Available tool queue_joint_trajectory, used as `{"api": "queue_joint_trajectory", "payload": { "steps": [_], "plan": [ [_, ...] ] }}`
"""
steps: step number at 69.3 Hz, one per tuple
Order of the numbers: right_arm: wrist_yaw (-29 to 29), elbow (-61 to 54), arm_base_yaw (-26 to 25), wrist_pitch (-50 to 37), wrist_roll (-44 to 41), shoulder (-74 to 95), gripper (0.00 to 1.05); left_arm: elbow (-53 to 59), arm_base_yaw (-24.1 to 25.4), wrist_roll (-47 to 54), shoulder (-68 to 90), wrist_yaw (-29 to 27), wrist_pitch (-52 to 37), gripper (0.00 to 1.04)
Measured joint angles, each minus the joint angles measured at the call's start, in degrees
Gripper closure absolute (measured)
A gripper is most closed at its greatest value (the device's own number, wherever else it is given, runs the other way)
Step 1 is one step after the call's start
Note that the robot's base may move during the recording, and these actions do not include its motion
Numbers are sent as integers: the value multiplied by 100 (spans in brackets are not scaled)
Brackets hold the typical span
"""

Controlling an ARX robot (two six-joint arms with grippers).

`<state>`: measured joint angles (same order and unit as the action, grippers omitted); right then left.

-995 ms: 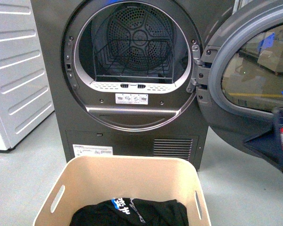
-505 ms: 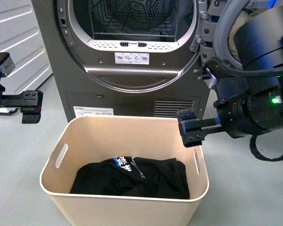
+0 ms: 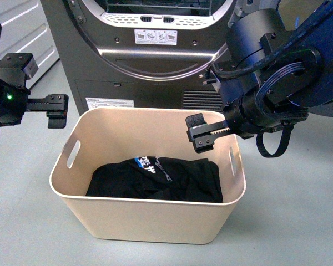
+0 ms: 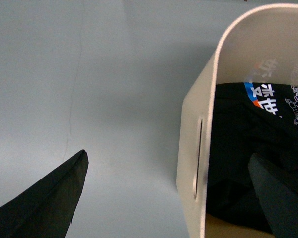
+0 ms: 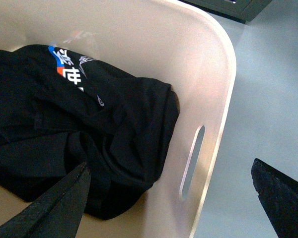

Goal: Move hamper under clothes hanger

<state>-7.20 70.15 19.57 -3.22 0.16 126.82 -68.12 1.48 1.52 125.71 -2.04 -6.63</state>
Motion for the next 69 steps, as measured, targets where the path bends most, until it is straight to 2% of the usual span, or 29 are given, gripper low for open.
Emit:
{"api": "queue_joint_trajectory", "payload": {
  "steps": [17, 69],
  "plan": [
    [-61, 160, -186, -11, 2, 420, 8, -195, -219, -83, 393, 59, -94, 7],
    [-50, 907, -389, 35, 74, 1499, 8, -734, -337, -275, 1381, 61, -254, 7]
  ]
}}
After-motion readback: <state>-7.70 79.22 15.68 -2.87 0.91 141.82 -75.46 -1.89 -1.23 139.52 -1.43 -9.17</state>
